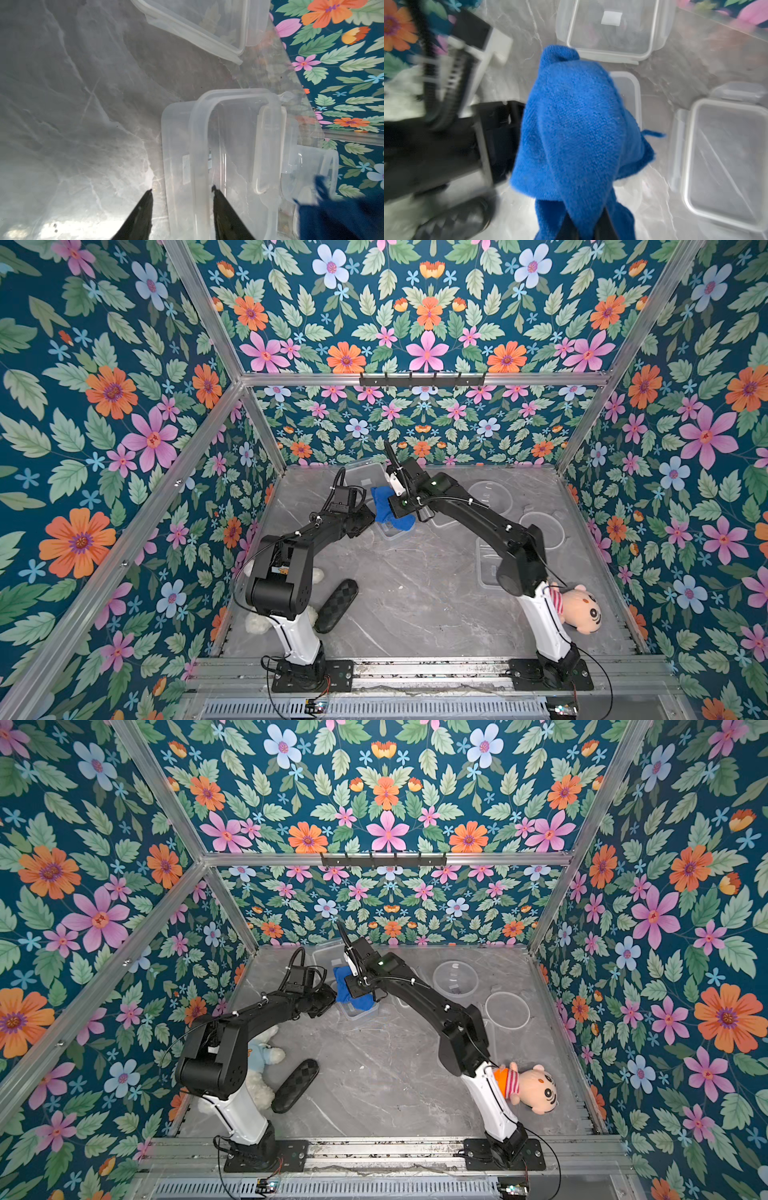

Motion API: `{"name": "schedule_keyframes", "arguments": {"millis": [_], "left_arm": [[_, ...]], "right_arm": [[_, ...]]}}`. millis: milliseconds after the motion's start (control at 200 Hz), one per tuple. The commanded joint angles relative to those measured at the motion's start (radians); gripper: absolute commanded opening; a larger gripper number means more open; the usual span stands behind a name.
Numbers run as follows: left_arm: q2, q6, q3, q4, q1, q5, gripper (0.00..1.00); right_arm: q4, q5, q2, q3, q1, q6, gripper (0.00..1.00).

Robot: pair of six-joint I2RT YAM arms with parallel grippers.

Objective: Wipe the insides of the lunch boxes
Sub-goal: Wipe the dirt inside the lunch box.

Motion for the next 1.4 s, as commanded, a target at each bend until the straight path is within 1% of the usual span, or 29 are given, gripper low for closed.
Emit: {"name": "schedule_keyframes", "arguments": {"millis": [0,85,190,270,370,495,580,645,735,810,860,965,1025,1075,1185,1255,1340,1395], "left_arm": [[0.026,0.009,0.014,0.025,-0.005,0.014,0.40],[0.039,0.009,0.025,0.024,-0.009,0.025,0.32],[0.036,0.011,0.036,0.018,-0.024,0.032,0.25],[0.021,0.012,0.039,0.006,-0.046,0.025,0.21],[0.004,0.015,0.048,-0.020,-0.083,0.007,0.15],[-0.002,0.014,0.054,-0.046,-0.135,-0.002,0.10],[-0.009,0.006,0.045,-0.058,-0.176,-0.019,0.08],[-0.021,-0.006,0.028,-0.059,-0.211,-0.035,0.07],[-0.035,-0.022,0.008,-0.059,-0.256,-0.054,0.07],[-0.045,-0.036,-0.006,-0.062,-0.288,-0.067,0.07],[-0.052,-0.042,-0.013,-0.063,-0.308,-0.078,0.07],[-0.062,-0.049,-0.020,-0.077,-0.336,-0.102,0.07],[-0.065,-0.052,-0.024,-0.085,-0.339,-0.115,0.07],[-0.065,-0.053,-0.026,-0.087,-0.340,-0.129,0.07],[-0.053,-0.056,-0.018,-0.097,-0.340,-0.162,0.07],[-0.042,-0.060,-0.005,-0.110,-0.340,-0.182,0.07],[-0.036,-0.061,0.004,-0.115,-0.340,-0.194,0.06],[-0.034,-0.061,0.011,-0.118,-0.340,-0.194,0.07]], "right_arm": [[-0.146,-0.066,0.123,0.172,-0.029,-0.010,0.00],[-0.158,-0.106,0.191,0.250,-0.054,0.017,0.00],[-0.132,-0.137,0.207,0.216,-0.078,0.042,0.00],[-0.100,-0.130,0.183,0.132,-0.083,0.047,0.00],[-0.076,-0.087,0.135,0.011,-0.084,0.052,0.00],[-0.007,-0.077,0.037,-0.194,-0.081,0.064,0.00],[0.042,-0.051,-0.027,-0.320,-0.077,0.080,0.00],[0.068,-0.024,-0.059,-0.383,-0.076,0.094,0.00],[0.073,0.017,-0.060,-0.404,-0.071,0.096,0.00],[0.077,0.011,-0.040,-0.396,-0.058,0.086,0.00],[0.088,-0.012,-0.030,-0.397,-0.046,0.084,0.00],[0.139,-0.118,-0.044,-0.439,-0.024,0.098,0.00],[0.170,-0.164,-0.080,-0.496,-0.012,0.115,0.00],[0.188,-0.170,-0.123,-0.562,0.000,0.121,0.00],[0.179,-0.128,-0.225,-0.712,0.014,0.129,0.00],[0.141,-0.057,-0.281,-0.796,0.012,0.135,0.00],[0.072,0.050,-0.324,-0.852,0.003,0.138,0.00],[0.040,0.093,-0.333,-0.860,-0.008,0.143,0.00]]}}
